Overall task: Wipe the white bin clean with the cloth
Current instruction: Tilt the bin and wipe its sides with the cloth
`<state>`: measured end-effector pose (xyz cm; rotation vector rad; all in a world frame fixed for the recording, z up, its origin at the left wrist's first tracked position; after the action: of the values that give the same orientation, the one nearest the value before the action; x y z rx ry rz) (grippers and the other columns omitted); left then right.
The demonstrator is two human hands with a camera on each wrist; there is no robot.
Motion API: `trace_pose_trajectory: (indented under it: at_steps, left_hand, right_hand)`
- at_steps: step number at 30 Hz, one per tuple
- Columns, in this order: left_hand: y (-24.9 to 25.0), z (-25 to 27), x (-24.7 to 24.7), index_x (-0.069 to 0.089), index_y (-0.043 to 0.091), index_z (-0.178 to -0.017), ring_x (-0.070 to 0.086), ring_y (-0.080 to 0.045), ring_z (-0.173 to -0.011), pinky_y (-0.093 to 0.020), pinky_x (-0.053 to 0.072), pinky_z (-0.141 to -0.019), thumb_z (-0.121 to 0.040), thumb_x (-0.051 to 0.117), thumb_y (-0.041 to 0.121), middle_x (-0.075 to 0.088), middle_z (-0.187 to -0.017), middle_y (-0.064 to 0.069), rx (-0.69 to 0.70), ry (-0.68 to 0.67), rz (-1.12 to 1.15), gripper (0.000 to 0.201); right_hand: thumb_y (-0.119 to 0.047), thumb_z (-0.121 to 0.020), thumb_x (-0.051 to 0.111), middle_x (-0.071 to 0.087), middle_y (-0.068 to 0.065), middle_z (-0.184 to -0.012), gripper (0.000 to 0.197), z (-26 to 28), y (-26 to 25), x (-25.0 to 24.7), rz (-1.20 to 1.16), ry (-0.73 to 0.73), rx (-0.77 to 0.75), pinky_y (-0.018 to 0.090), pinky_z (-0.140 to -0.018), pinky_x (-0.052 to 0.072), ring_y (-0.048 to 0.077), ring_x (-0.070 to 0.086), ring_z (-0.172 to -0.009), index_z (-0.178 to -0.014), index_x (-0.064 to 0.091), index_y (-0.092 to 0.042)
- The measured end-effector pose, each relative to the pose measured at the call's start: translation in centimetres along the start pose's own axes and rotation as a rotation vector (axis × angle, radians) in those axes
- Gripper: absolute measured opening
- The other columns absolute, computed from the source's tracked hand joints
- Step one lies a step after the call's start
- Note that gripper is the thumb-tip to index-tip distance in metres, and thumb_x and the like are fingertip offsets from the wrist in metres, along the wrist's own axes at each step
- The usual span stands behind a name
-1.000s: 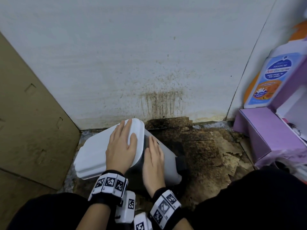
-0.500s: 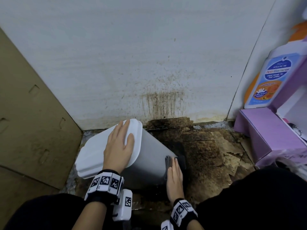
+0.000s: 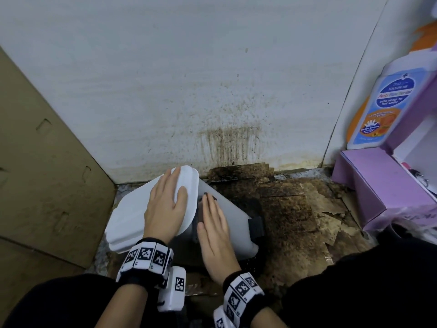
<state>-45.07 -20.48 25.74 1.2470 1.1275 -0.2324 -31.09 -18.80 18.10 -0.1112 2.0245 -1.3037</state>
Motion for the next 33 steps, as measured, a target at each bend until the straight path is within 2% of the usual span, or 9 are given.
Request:
trace_pose_trajectory:
  at_steps: [3,6,9,13,15,18,25,29,33]
  left_hand:
    - [0.0,0.1,0.0,0.025,0.038,-0.158,0.016,-0.010,-0.152,-0.042,0.023,-0.118,-0.107,0.035,0.037,0.021,-0.166,0.016,0.021,-0.018,0.001,0.053]
    - [0.1,0.3,0.1,0.027,0.037,-0.158,0.016,-0.010,-0.152,-0.042,0.023,-0.118,-0.107,0.037,0.036,0.021,-0.166,0.016,0.020,-0.009,0.002,0.053]
    - [0.3,0.3,0.3,0.028,0.037,-0.158,0.016,-0.011,-0.152,-0.042,0.023,-0.118,-0.106,0.037,0.036,0.022,-0.166,0.016,0.026,-0.006,-0.002,0.053]
    - [0.5,0.2,0.9,0.027,0.035,-0.159,0.017,-0.013,-0.152,-0.042,0.023,-0.119,-0.106,0.036,0.036,0.021,-0.167,0.014,0.035,-0.008,-0.024,0.054]
    - [0.6,0.1,1.0,0.026,0.034,-0.159,0.016,-0.014,-0.152,-0.041,0.023,-0.120,-0.106,0.035,0.036,0.021,-0.167,0.012,0.036,-0.012,-0.038,0.054]
    - [0.6,0.0,1.1,0.024,0.033,-0.159,0.016,-0.014,-0.153,-0.041,0.022,-0.120,-0.106,0.035,0.036,0.020,-0.167,0.011,0.043,-0.017,-0.049,0.054]
    - [0.5,0.1,1.4,0.022,0.033,-0.160,0.013,-0.012,-0.153,-0.037,0.017,-0.122,-0.106,0.034,0.038,0.018,-0.168,0.011,0.051,-0.027,-0.066,0.056]
    - [0.4,0.1,1.5,0.023,0.033,-0.160,0.012,-0.011,-0.153,-0.037,0.018,-0.122,-0.106,0.035,0.038,0.018,-0.168,0.011,0.066,-0.029,-0.061,0.055]
    - [0.6,0.3,1.5,0.024,0.036,-0.159,0.013,-0.010,-0.152,-0.038,0.021,-0.120,-0.102,0.028,0.047,0.019,-0.167,0.013,0.074,-0.028,-0.059,0.059]
  right_hand:
    - [-0.023,-0.109,0.024,-0.005,-0.019,-0.166,0.054,1.3,3.3,0.0,0.022,0.012,0.029,0.024,-0.123,-0.002,0.001,-0.006,-0.152,-0.158,0.002,-0.031]
    - [-0.027,-0.110,0.023,0.001,-0.021,-0.165,0.051,3.4,7.3,0.5,-0.036,0.075,0.216,0.027,-0.124,0.002,-0.005,-0.003,-0.150,-0.155,0.004,-0.040]
    - [-0.028,-0.109,0.024,0.001,-0.023,-0.162,0.048,4.8,9.5,0.7,-0.038,0.112,0.362,0.011,-0.118,-0.005,-0.005,-0.002,-0.150,-0.148,0.005,-0.049]
    - [-0.019,-0.109,0.024,0.007,-0.010,-0.165,0.044,3.7,8.6,0.5,-0.119,0.129,0.459,-0.001,-0.107,-0.010,-0.008,0.001,-0.144,-0.146,0.010,-0.039]
    - [-0.022,-0.109,0.023,0.008,-0.012,-0.166,0.044,2.4,6.9,0.5,-0.178,0.127,0.451,0.001,-0.108,-0.009,-0.010,0.001,-0.144,-0.147,0.011,-0.041]
    - [-0.030,-0.109,0.026,0.008,-0.020,-0.164,0.044,-0.3,3.4,-0.2,-0.325,0.109,0.314,0.014,-0.118,-0.002,-0.012,-0.001,-0.146,-0.148,0.014,-0.048]
    - [-0.031,-0.110,0.018,-0.001,-0.017,-0.165,0.050,-5.2,1.7,-2.4,-0.164,-0.052,0.064,0.030,-0.126,0.003,-0.004,-0.007,-0.150,-0.158,0.005,-0.030]
    - [-0.036,-0.109,0.021,0.007,-0.018,-0.165,0.050,-5.7,3.9,-2.5,-0.173,-0.039,0.138,0.026,-0.124,0.004,-0.004,0.002,-0.150,-0.157,0.009,-0.033]
    - [-0.035,-0.109,0.025,0.026,-0.022,-0.156,0.046,-5.7,8.4,-2.9,-0.189,-0.035,0.349,0.022,-0.119,0.007,-0.004,0.017,-0.141,-0.155,0.024,-0.034]
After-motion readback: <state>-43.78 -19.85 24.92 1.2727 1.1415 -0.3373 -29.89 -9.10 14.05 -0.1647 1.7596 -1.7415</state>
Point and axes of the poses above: each hand's wrist, its own z-axis away from the middle knuckle, its own x-axis out of the palm, y = z × x, the point moved 1 cm from there along -z, towards the middle knuckle
